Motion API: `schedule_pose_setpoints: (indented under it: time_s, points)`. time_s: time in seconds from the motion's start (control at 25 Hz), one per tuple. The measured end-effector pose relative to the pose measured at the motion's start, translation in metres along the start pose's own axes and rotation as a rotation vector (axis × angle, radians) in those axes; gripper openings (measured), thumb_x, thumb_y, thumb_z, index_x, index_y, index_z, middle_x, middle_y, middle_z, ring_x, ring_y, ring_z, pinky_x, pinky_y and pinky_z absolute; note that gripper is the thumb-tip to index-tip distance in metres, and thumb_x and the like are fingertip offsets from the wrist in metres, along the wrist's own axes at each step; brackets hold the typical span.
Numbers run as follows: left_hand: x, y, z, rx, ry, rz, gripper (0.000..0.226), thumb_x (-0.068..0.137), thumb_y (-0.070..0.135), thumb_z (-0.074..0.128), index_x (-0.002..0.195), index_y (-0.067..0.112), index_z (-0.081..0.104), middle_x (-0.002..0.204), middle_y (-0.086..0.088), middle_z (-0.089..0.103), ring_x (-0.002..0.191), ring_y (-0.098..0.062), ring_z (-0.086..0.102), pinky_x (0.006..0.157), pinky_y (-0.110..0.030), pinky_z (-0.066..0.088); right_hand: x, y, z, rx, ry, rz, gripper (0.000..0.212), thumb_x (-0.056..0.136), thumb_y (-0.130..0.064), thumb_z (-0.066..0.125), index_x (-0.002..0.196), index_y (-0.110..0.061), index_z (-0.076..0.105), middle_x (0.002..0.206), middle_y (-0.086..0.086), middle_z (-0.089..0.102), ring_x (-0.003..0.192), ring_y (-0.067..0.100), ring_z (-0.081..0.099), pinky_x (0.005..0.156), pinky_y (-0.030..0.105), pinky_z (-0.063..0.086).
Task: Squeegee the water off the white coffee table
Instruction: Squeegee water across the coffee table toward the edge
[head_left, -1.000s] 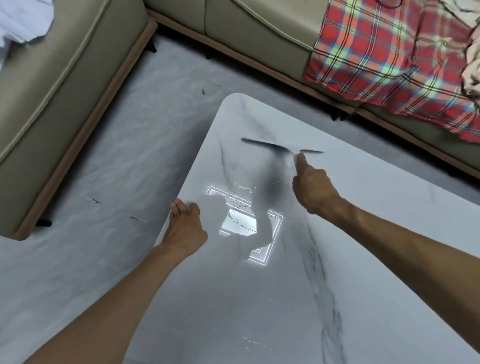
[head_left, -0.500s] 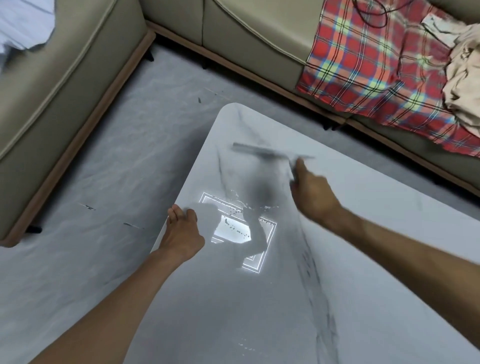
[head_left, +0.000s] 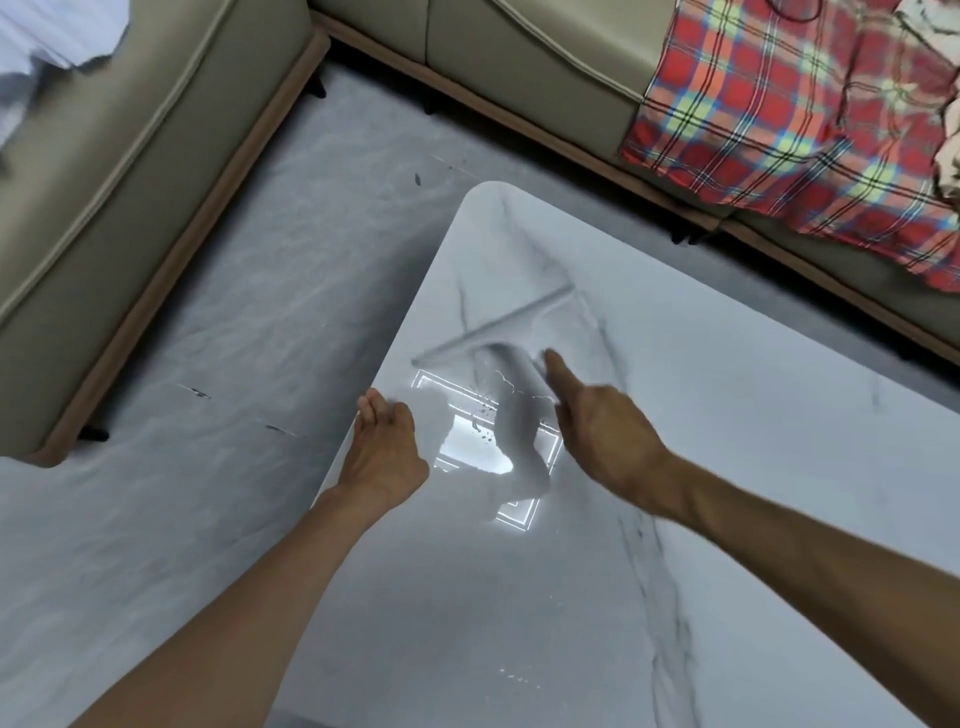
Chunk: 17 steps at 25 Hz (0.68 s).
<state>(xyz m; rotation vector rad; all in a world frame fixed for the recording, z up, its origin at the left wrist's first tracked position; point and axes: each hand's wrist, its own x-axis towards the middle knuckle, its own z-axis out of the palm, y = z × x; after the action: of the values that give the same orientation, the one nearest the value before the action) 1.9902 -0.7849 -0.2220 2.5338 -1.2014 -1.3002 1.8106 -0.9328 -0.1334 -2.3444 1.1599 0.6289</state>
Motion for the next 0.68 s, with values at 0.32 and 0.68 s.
schedule_pose_setpoints:
  time_s: [0.32, 0.68]
  points:
    - [-0.001, -0.001, 0.0, 0.014, 0.001, 0.023, 0.044, 0.078, 0.003, 0.051, 0.119, -0.003, 0.039, 0.149, -0.034, 0.012, 0.144, -0.045, 0.006, 0.118, -0.041, 0.021, -0.025, 0.026, -0.036, -0.004, 0.036, -0.041, 0.058, 0.096, -0.019, 0.044, 0.15, -0.019, 0.022, 0.092, 0.026, 0.065, 0.084, 0.046, 0.062, 0.072, 0.042, 0.047]
    - [-0.001, -0.006, 0.005, -0.008, -0.013, 0.011, 0.047, 0.081, 0.007, 0.058, 0.122, -0.001, 0.037, 0.158, -0.027, -0.008, 0.149, -0.036, -0.01, 0.12, -0.041, 0.017, 0.09, -0.045, -0.047, 0.246, 0.1, 0.222, 0.062, 0.094, -0.008, 0.035, 0.151, -0.019, 0.014, 0.122, 0.028, 0.052, 0.1, 0.044, 0.061, 0.073, 0.043, 0.053]
